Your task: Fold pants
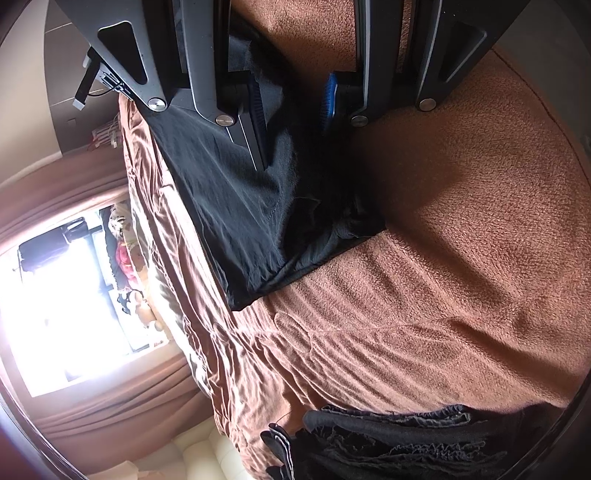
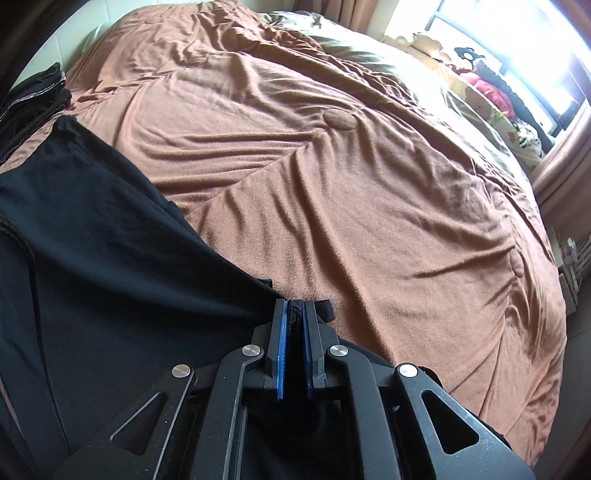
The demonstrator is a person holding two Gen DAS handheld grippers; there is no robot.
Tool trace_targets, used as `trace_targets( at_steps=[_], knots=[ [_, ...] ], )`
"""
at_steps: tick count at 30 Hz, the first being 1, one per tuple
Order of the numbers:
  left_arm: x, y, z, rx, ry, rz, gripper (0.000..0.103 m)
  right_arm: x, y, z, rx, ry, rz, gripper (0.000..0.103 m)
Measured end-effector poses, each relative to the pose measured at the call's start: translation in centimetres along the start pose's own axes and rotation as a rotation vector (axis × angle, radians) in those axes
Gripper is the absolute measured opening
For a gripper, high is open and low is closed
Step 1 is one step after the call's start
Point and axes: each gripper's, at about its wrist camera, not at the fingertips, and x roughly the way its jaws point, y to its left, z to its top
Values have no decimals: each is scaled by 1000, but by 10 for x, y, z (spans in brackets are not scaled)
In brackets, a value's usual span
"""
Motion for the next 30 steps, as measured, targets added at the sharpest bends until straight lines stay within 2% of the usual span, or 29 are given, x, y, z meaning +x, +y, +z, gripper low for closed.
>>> trace_targets(
  at_steps=[4, 7, 8, 9, 12, 18, 19, 21, 26, 27, 28, 29, 30],
  knots=[
    [3, 2, 1, -20, 1, -13, 27, 24, 9, -4, 5, 84, 15, 7],
    [3, 3, 3, -27, -7, -18, 27, 25, 14, -8, 20, 86, 7, 12],
    [3, 3, 5, -27, -10, -13, 19, 21, 13, -9, 42, 82, 18, 18],
    [2, 3, 6, -25, -15, -11, 7, 15, 11, -10, 69, 75, 34, 25],
    [-5, 6, 11, -37, -41, -19, 4, -8, 0, -17, 125, 36, 62, 34],
    [-5, 11, 14, -48, -27, -25, 6, -44, -3, -45, 203, -7, 88, 37],
    [-4, 13, 13, -59, -16, -28, 8, -48, -3, -49, 218, -12, 93, 37],
    [0, 16, 10, -81, 2, -45, 24, -53, -2, -57, 253, -17, 106, 37],
    [2, 15, 8, -78, -3, -51, 25, -62, 7, -73, 332, -20, 163, 37],
    [2, 15, 8, -77, -4, -50, 22, -64, 10, -76, 345, -22, 173, 37],
    [2, 14, 9, -71, -6, -43, 15, -65, 13, -80, 357, -22, 181, 37],
    [2, 12, 10, -66, -4, -45, 3, -66, 15, -84, 369, -18, 189, 37],
    [0, 11, 11, -65, -6, -55, 2, -66, 18, -89, 383, -13, 199, 37]
  ],
)
